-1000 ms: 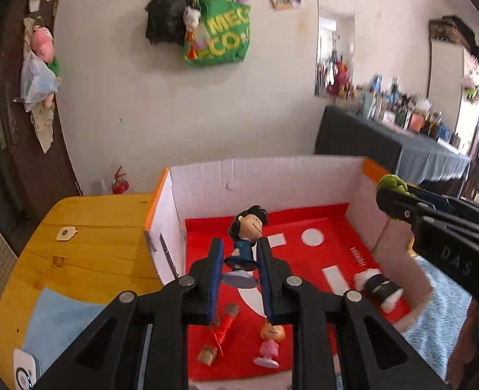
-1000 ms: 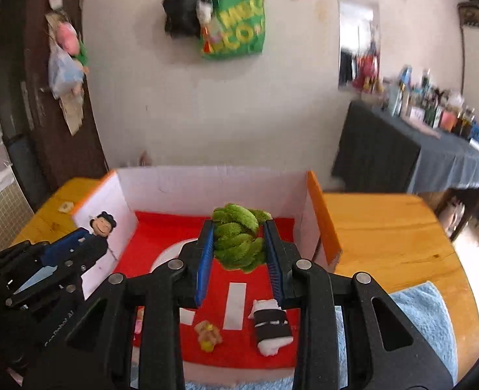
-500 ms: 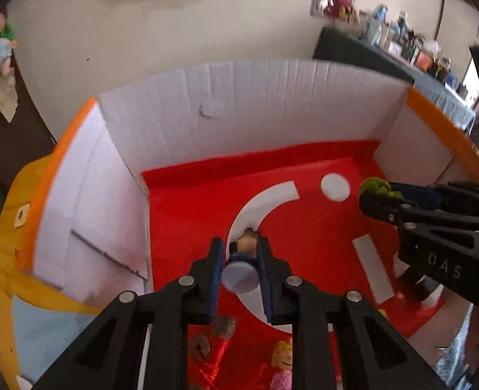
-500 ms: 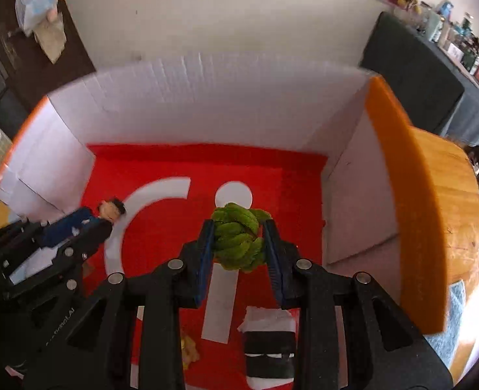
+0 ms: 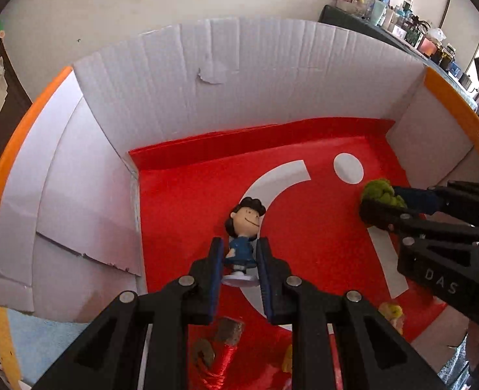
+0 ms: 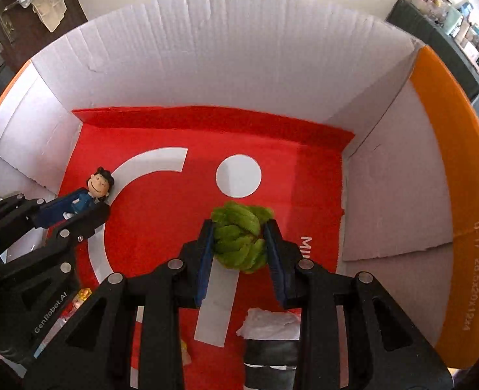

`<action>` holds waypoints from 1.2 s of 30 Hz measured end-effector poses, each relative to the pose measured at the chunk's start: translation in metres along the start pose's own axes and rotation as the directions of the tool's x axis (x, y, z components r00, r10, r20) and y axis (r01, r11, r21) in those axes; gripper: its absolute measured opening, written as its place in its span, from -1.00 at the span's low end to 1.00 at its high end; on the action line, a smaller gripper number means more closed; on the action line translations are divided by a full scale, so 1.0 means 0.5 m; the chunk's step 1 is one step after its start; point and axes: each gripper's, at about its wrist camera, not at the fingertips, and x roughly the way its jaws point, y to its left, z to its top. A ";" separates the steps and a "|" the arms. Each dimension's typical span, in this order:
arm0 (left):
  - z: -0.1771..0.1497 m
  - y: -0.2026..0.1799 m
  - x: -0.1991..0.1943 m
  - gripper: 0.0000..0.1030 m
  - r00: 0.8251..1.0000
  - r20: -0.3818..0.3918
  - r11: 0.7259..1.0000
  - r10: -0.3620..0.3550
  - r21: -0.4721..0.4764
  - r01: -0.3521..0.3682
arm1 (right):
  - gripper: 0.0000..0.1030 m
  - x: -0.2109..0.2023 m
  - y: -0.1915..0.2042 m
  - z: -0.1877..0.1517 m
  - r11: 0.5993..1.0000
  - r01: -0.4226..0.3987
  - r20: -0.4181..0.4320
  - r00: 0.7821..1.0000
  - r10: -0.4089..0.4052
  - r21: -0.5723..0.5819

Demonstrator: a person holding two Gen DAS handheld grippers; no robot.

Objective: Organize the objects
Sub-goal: 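Carry the boy figurine with the left tool while the right tool carries the plush ball into the box, then open both tools to release the boy figurine and plush ball onto the red floor, then withdraw both tools from the box toward the clear dish and second plush ball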

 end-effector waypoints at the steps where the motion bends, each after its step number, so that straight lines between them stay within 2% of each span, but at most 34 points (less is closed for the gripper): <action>1: -0.001 0.000 0.000 -0.58 1.000 0.000 1.000 -0.002 0.001 0.002 | -0.41 -0.002 -0.001 -0.002 1.000 -0.001 0.000 1.000 0.001 0.000; 11: 0.012 0.028 0.001 -0.58 1.000 -0.003 1.000 -0.009 0.000 0.009 | -0.37 -0.021 -0.015 -0.032 1.000 0.000 -0.004 1.000 0.000 -0.011; 12: 0.012 0.026 -0.001 -0.58 1.000 -0.003 1.000 -0.008 0.002 0.008 | -0.33 -0.021 -0.014 -0.033 1.000 -0.004 -0.005 1.000 0.004 -0.009; 14: 0.010 0.025 0.000 -0.58 1.000 -0.003 1.000 -0.006 0.005 0.006 | 0.01 -0.027 -0.017 -0.040 1.000 -0.011 -0.004 1.000 0.011 -0.008; 15: 0.012 0.021 -0.003 -0.57 1.000 -0.002 1.000 -0.006 0.005 0.006 | 0.04 -0.030 -0.018 -0.043 1.000 -0.011 -0.001 1.000 0.011 -0.007; 19: 0.017 0.015 -0.004 -0.50 1.000 -0.004 1.000 -0.002 0.005 0.002 | 0.04 -0.043 -0.030 -0.055 1.000 -0.015 0.008 1.000 0.015 0.006; 21: 0.015 0.017 -0.003 -0.37 1.000 -0.005 1.000 -0.005 0.001 0.005 | 0.04 -0.048 -0.032 -0.063 1.000 -0.017 0.007 1.000 0.017 0.002; 31: 0.009 0.023 -0.014 -0.23 1.000 0.004 1.000 -0.011 0.002 0.011 | 0.04 -0.090 -0.052 -0.086 0.998 -0.054 0.020 0.998 0.053 0.015; 36: 0.004 0.027 -0.052 -0.14 0.999 0.046 1.000 0.010 -0.014 -0.009 | 0.04 -0.135 -0.063 -0.107 0.998 -0.067 0.050 0.997 0.066 0.021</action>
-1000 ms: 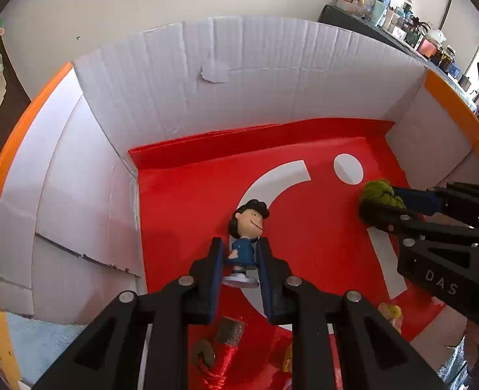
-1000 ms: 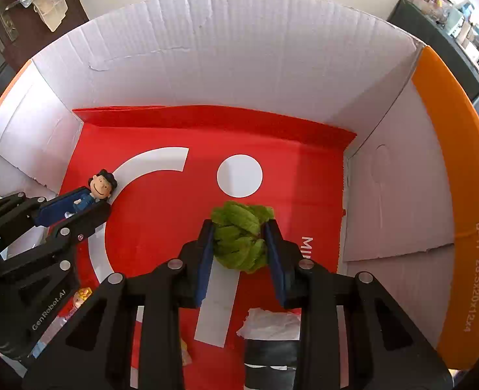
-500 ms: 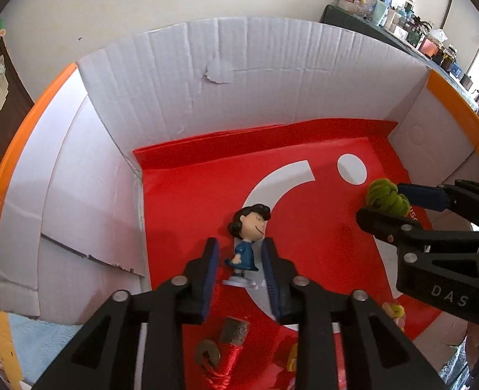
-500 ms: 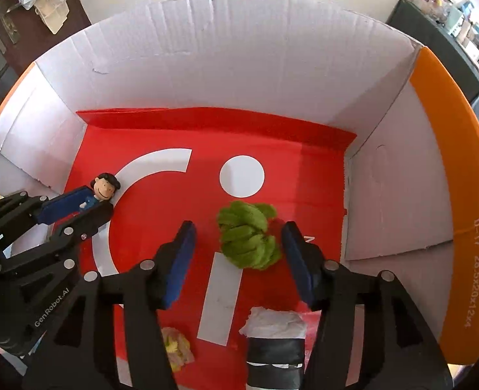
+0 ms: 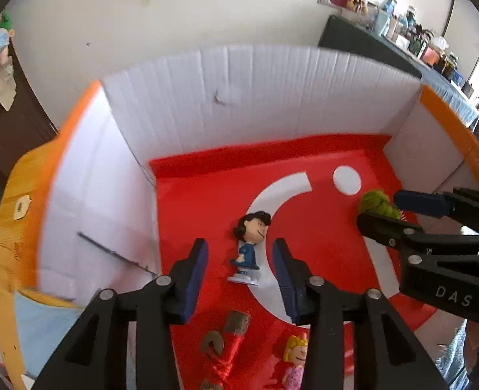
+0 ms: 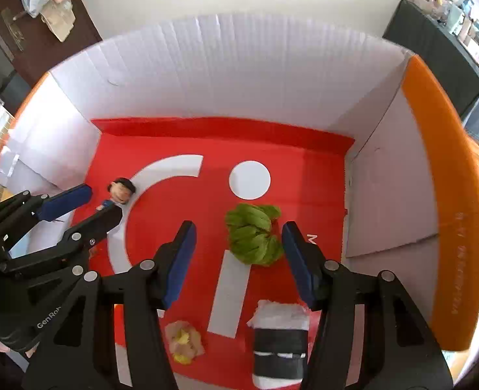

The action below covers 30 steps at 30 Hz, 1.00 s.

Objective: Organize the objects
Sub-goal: 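Withdraw both tools from the box toward the clear dish and second plush ball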

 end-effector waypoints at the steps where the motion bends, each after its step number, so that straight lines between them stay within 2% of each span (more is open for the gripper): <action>1: -0.002 0.000 -0.013 -0.14 1.000 0.014 1.000 0.001 -0.003 0.000 | 0.04 -0.014 -0.002 -0.005 1.000 -0.007 0.015 1.000 0.007 0.005; 5: -0.017 -0.007 -0.061 0.05 0.998 0.066 1.000 0.006 0.004 -0.007 | 0.04 -0.044 -0.038 -0.005 1.000 -0.026 0.052 0.998 0.026 0.007; 9: -0.044 -0.006 -0.120 0.19 0.992 0.128 1.000 0.000 0.006 -0.001 | 0.05 -0.122 -0.056 -0.041 1.000 -0.019 0.126 0.992 0.019 0.001; 10: -0.052 -0.004 -0.138 0.20 0.989 0.146 1.000 -0.002 0.002 0.002 | 0.11 -0.129 -0.044 -0.027 1.000 -0.020 0.143 0.989 0.020 0.000; 11: -0.057 0.001 -0.148 0.23 0.987 0.159 1.000 0.002 -0.002 -0.002 | 0.23 -0.154 -0.045 -0.041 1.000 -0.022 0.174 0.984 0.022 0.000; 13: -0.064 -0.010 -0.173 0.31 0.981 0.191 1.000 0.025 -0.007 -0.024 | 0.31 -0.143 -0.019 -0.004 1.000 -0.021 0.218 0.976 0.021 -0.003; 14: -0.074 -0.012 -0.191 0.34 0.977 0.213 0.999 0.032 -0.007 -0.031 | 0.31 -0.165 -0.027 -0.026 1.000 -0.020 0.238 0.971 0.021 -0.005; 16: -0.091 -0.018 -0.221 0.39 0.969 0.244 0.999 0.039 -0.008 -0.038 | 0.32 -0.170 0.023 -0.040 1.000 -0.015 0.276 0.961 0.017 -0.011; 18: -0.115 -0.023 -0.249 0.54 0.961 0.273 0.999 0.042 -0.006 -0.042 | 0.37 -0.182 0.065 -0.049 1.000 -0.009 0.309 0.951 0.014 -0.019; 19: -0.132 -0.026 -0.264 0.56 0.955 0.292 0.999 0.047 -0.001 -0.049 | 0.42 -0.179 0.108 -0.024 1.000 -0.005 0.321 0.947 0.011 -0.021; 26: -0.229 -0.057 -0.301 0.80 0.938 0.347 0.998 0.028 0.050 -0.048 | 0.50 -0.205 0.144 -0.116 0.998 0.030 0.400 0.916 -0.007 -0.052; 30: -0.280 -0.070 -0.301 0.94 0.942 0.335 0.998 0.004 0.059 -0.026 | 0.53 -0.201 0.160 -0.167 0.994 0.079 0.422 0.906 -0.040 -0.075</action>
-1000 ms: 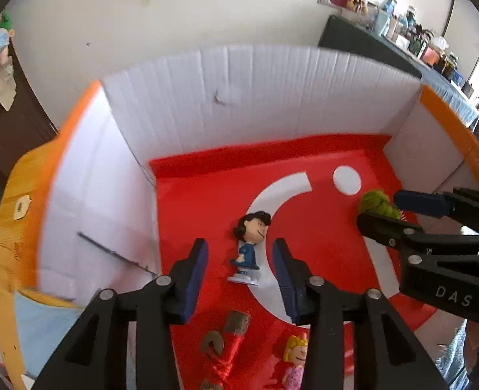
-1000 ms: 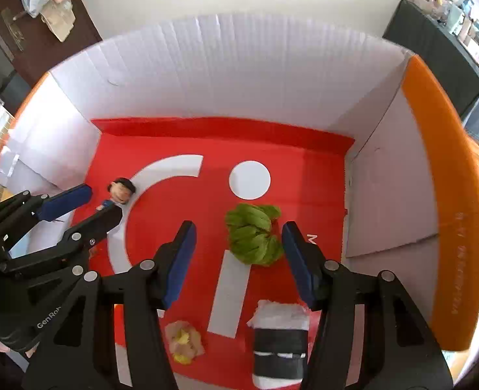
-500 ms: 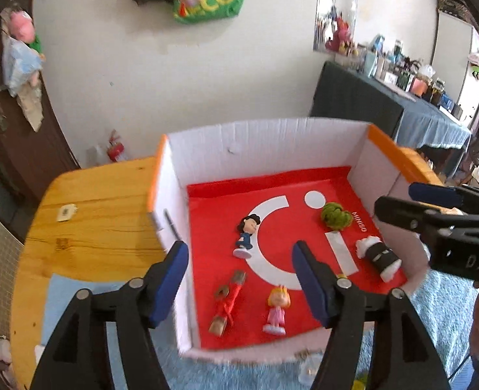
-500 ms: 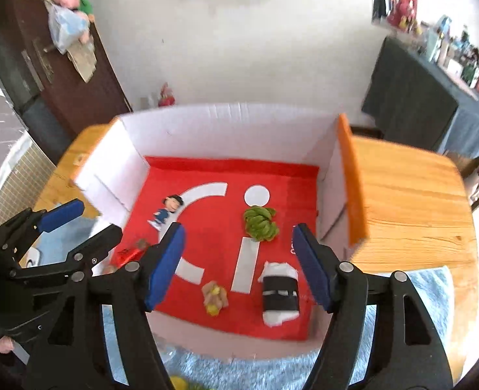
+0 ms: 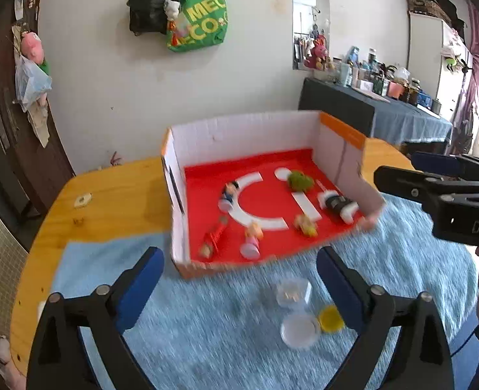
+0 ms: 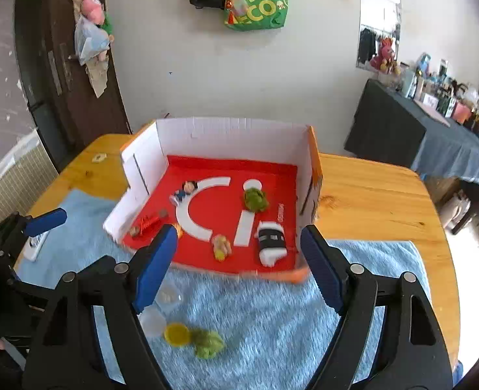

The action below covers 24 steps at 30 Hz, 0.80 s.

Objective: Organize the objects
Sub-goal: 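Withdraw both tools from the box toward the clear dish and second plush ball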

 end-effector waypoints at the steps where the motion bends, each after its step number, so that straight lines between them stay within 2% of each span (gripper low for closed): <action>1: -0.014 -0.003 -0.007 0.98 1.000 0.014 1.000 -0.009 -0.005 0.009 | 0.53 -0.003 0.003 -0.013 1.000 0.003 0.006 1.000 -0.003 -0.002; 4: -0.044 -0.012 -0.019 1.00 0.999 0.029 1.000 -0.014 0.009 0.014 | 0.53 -0.003 0.005 -0.045 1.000 0.003 0.000 1.000 -0.003 0.005; 7: -0.071 -0.036 -0.018 1.00 0.998 0.008 0.997 0.061 0.057 -0.061 | 0.53 0.001 0.001 -0.076 1.000 -0.019 -0.017 1.000 0.019 0.024; 9: -0.086 -0.048 -0.020 1.00 0.995 0.021 0.993 0.094 0.076 -0.095 | 0.53 0.005 0.000 -0.091 0.999 -0.019 -0.023 1.000 0.019 0.031; 13: -0.114 -0.047 -0.032 1.00 0.995 0.060 0.995 0.083 0.044 -0.085 | 0.53 0.013 0.001 -0.122 1.000 0.017 -0.022 1.000 -0.017 0.020; 19: -0.137 -0.032 -0.024 1.00 0.984 0.087 0.988 0.157 -0.001 -0.157 | 0.53 0.015 -0.002 -0.173 0.999 0.029 -0.003 1.000 -0.029 0.032; 21: -0.148 -0.026 -0.023 1.00 0.984 0.100 0.989 0.148 -0.021 -0.147 | 0.53 0.017 -0.004 -0.191 0.999 0.020 0.009 1.000 -0.021 0.044; 24: -0.160 -0.024 -0.011 1.00 0.994 0.064 0.996 0.088 -0.020 -0.087 | 0.53 0.022 -0.005 -0.216 0.998 0.015 0.017 1.000 -0.016 0.061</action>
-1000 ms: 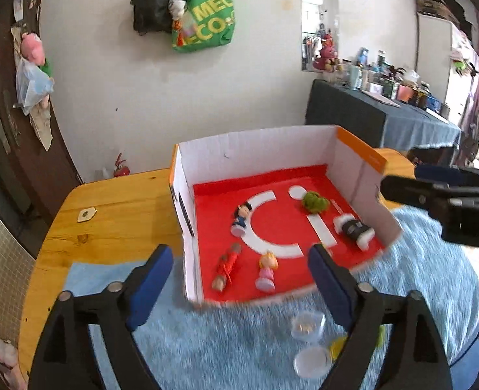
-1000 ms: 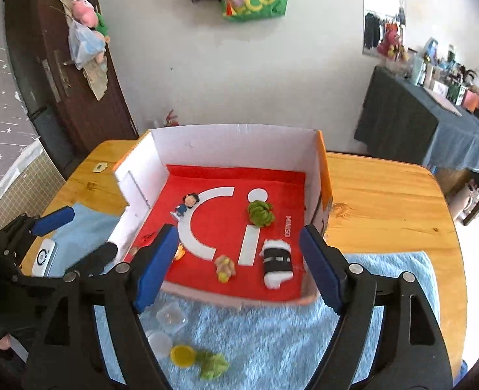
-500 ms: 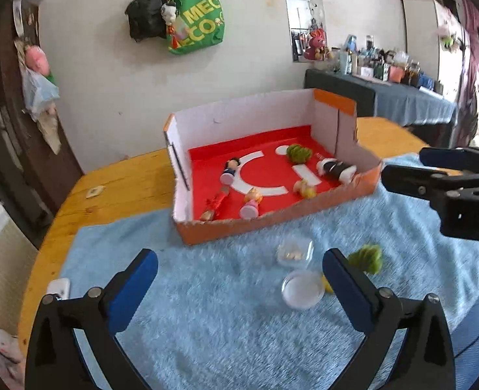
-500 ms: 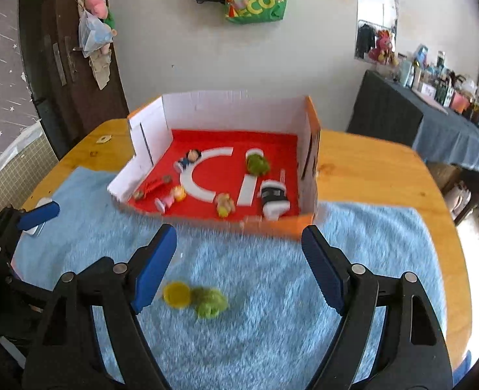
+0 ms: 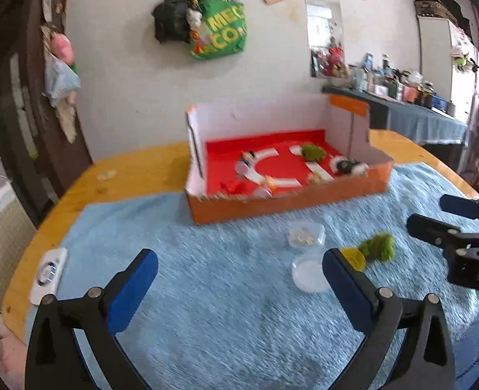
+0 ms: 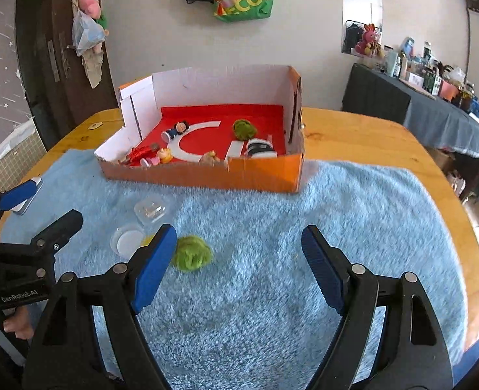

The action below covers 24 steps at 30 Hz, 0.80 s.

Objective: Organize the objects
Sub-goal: 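Withdraw both tools from the box toward the clear dish and second plush ball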

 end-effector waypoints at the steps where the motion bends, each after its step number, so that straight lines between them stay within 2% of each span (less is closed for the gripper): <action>1: -0.006 -0.002 0.005 1.00 1.000 -0.019 1.000 -0.018 0.000 0.018 | 0.53 0.003 0.001 -0.010 1.000 0.001 0.003 1.000 -0.001 0.004; 3: -0.018 -0.005 0.015 1.00 0.998 -0.047 0.999 -0.035 -0.011 0.034 | 0.53 0.006 0.004 -0.021 1.000 0.006 0.014 1.000 -0.006 0.008; 5: -0.031 -0.007 0.014 1.00 0.998 -0.042 0.999 -0.042 -0.027 0.041 | 0.53 0.008 0.010 -0.030 1.000 0.022 0.029 0.999 -0.022 0.005; 9: -0.043 -0.010 -0.006 1.00 0.995 0.026 0.994 0.094 -0.049 -0.093 | 0.53 0.010 0.033 -0.042 0.996 0.071 0.057 0.996 -0.068 -0.046; 14: -0.033 -0.014 -0.016 1.00 0.989 0.065 0.991 0.132 -0.023 -0.131 | 0.53 0.017 0.053 -0.050 0.994 0.073 0.066 0.996 -0.068 -0.082; 20: -0.022 -0.019 -0.005 1.00 0.988 0.050 0.989 0.145 0.001 -0.145 | 0.53 0.025 0.070 -0.051 0.986 0.112 0.074 0.992 -0.104 -0.123; 24: -0.021 -0.025 0.006 1.00 0.992 0.033 0.992 0.118 0.046 -0.119 | 0.53 0.038 0.068 -0.043 0.987 0.106 0.044 0.994 -0.101 -0.124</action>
